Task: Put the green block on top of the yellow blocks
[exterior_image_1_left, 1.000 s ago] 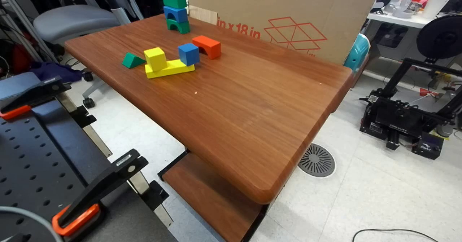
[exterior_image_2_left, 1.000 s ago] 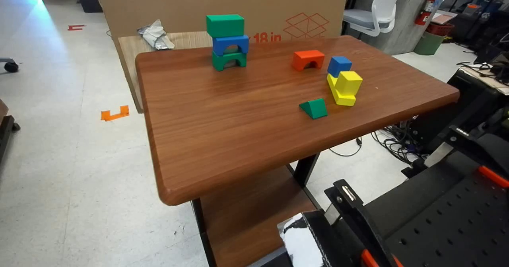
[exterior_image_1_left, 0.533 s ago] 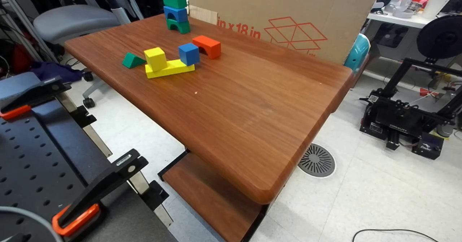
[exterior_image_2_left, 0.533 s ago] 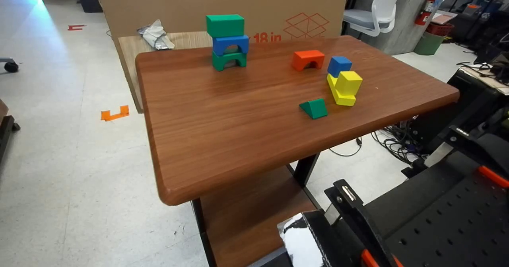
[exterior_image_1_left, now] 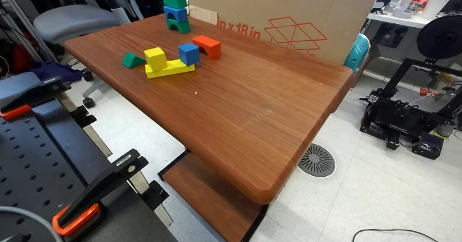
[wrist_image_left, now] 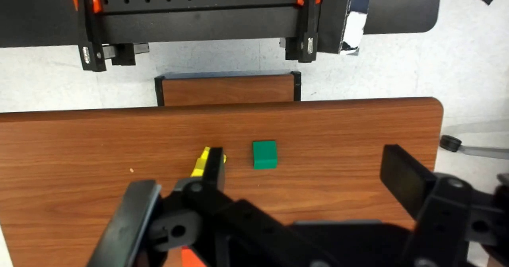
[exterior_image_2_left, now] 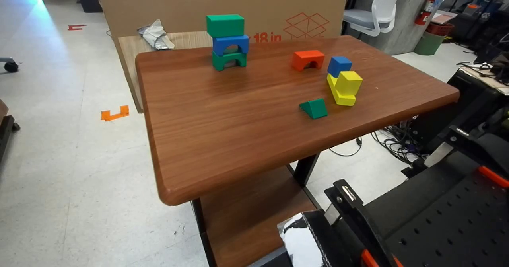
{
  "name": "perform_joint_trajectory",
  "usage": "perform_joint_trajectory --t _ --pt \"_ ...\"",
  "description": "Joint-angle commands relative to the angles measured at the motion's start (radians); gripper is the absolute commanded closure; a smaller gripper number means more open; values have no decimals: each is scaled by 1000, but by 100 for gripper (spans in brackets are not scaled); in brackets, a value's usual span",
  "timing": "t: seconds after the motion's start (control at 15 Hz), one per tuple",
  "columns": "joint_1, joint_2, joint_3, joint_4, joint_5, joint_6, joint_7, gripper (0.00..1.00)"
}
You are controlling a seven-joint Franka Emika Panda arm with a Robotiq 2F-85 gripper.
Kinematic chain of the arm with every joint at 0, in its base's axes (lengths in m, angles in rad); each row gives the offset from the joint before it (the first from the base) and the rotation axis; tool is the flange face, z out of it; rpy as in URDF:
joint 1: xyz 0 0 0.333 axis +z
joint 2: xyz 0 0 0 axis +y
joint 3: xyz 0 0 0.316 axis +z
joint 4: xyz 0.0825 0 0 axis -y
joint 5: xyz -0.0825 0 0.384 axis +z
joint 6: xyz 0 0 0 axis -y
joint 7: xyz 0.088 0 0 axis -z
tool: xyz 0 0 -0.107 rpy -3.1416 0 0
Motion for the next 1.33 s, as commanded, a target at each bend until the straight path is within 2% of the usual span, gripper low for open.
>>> perform_joint_trajectory --t 0.0,0.53,1.27 --pt "-10 143 -3 30 -50 129 1 0" --pt "-2 367 -19 77 -157 321 36 0" --pt "36 511 -82 114 -316 376 129 0"
